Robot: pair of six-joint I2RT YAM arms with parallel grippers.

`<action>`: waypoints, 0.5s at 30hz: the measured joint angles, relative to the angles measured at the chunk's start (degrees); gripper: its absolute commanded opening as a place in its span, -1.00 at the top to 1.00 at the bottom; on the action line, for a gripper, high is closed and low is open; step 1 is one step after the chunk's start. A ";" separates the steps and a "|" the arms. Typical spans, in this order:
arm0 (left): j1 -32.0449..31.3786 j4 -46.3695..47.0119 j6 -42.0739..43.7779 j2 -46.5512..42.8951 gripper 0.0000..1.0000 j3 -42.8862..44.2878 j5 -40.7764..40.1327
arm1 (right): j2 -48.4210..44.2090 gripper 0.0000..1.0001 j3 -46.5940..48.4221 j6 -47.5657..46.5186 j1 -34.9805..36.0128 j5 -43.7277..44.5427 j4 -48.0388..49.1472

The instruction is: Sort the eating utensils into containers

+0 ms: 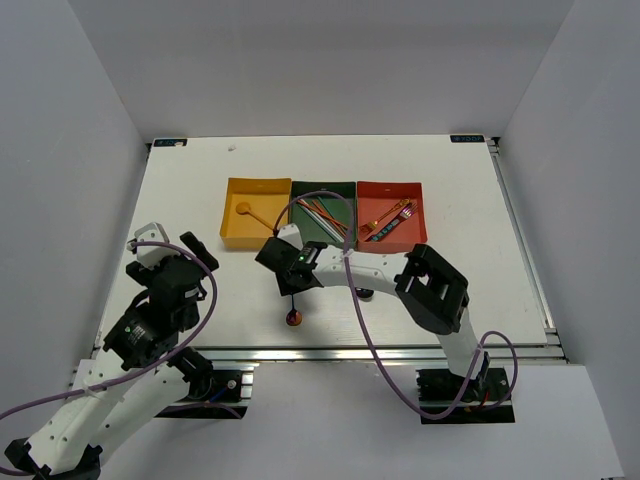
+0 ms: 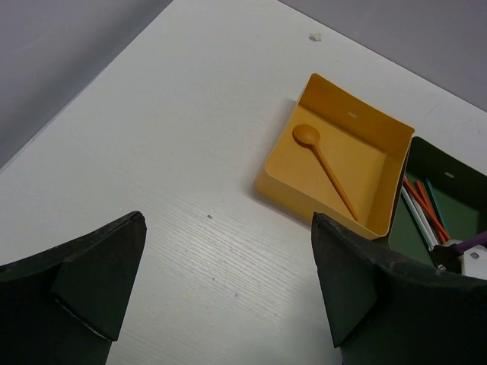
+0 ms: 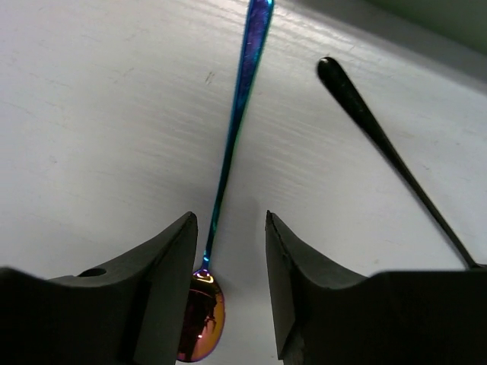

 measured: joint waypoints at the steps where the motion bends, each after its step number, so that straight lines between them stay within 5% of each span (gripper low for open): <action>1: 0.00 0.00 0.02 0.00 -0.96 0.00 0.02 | 0.17 0.09 0.00 0.24 0.13 -0.26 0.33; 7: 0.00 0.02 0.17 0.00 -0.96 0.00 0.20 | 2.01 0.20 0.11 1.42 0.52 -1.36 1.62; 15: 0.00 0.04 0.24 -0.39 -0.96 -0.07 0.28 | 4.17 0.71 0.79 4.44 1.29 0.22 2.16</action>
